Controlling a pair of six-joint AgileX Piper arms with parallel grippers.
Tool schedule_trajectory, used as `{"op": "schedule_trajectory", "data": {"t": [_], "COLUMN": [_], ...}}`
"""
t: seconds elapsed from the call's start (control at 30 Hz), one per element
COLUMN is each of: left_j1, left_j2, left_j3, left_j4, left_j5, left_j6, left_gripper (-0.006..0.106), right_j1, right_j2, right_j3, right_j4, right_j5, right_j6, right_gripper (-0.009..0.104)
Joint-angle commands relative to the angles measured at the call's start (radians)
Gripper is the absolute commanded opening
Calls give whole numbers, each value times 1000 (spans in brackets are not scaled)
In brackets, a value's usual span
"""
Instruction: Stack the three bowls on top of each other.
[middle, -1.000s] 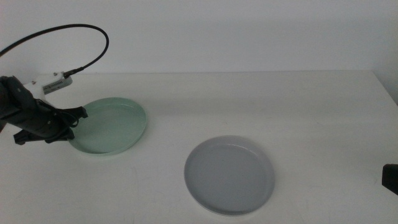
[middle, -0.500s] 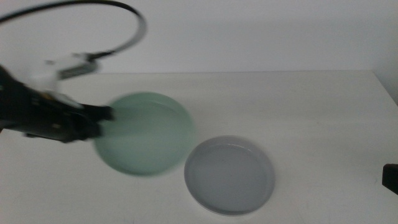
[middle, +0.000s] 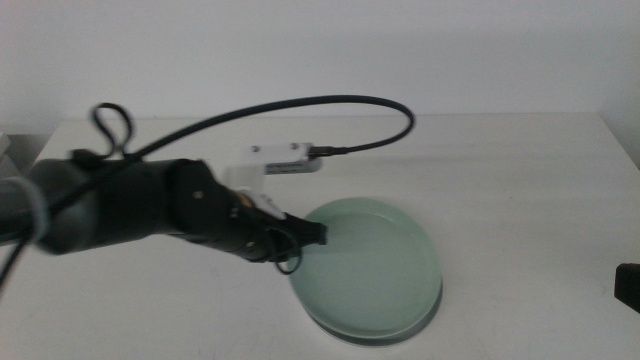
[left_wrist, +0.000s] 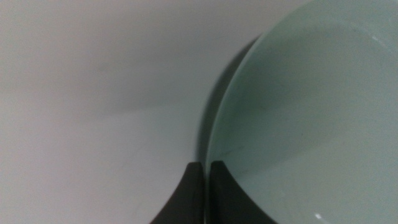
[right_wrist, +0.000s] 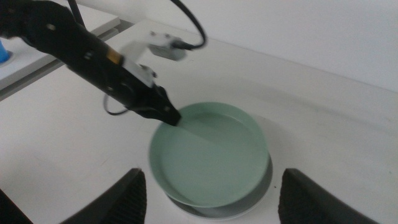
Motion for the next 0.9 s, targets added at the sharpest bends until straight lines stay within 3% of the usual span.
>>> {"op": "schedule_trajectory", "data": {"t": [0.0,0.1,0.2,0.37,0.47,0.67,0.87], "left_j1": [-17,-21,-21,-17,21,183,339], "left_j2": [5,44,53,22,-37,-192,-343], "left_j3": [-66,-85,-86,-86,-86,-86,-86], "left_j4": [-28,-40,-51,-19,3,45,186], "left_j5": [-64,-66,-73,-55,-39,73,185], "left_j6": [-5,-6,-4,26,28,28,71], "left_gripper": [0,1,13,65,87,90,90], "right_j1": [-1,-1,-1,-1,-1,-1,-1], "right_j2": [8,8,8,8,8,8,8], "right_j3": [-21,-21,-21,-21,-21,-21,-21], "right_j4": [12,12,12,12,12,12,12], "right_j5": [-63,-63,-63,-63,-63,-63,-63], "right_j6": [-5,-5,-5,-5,-5,-5,-5], "right_gripper": [55,55,55,55,55,55,55]}}
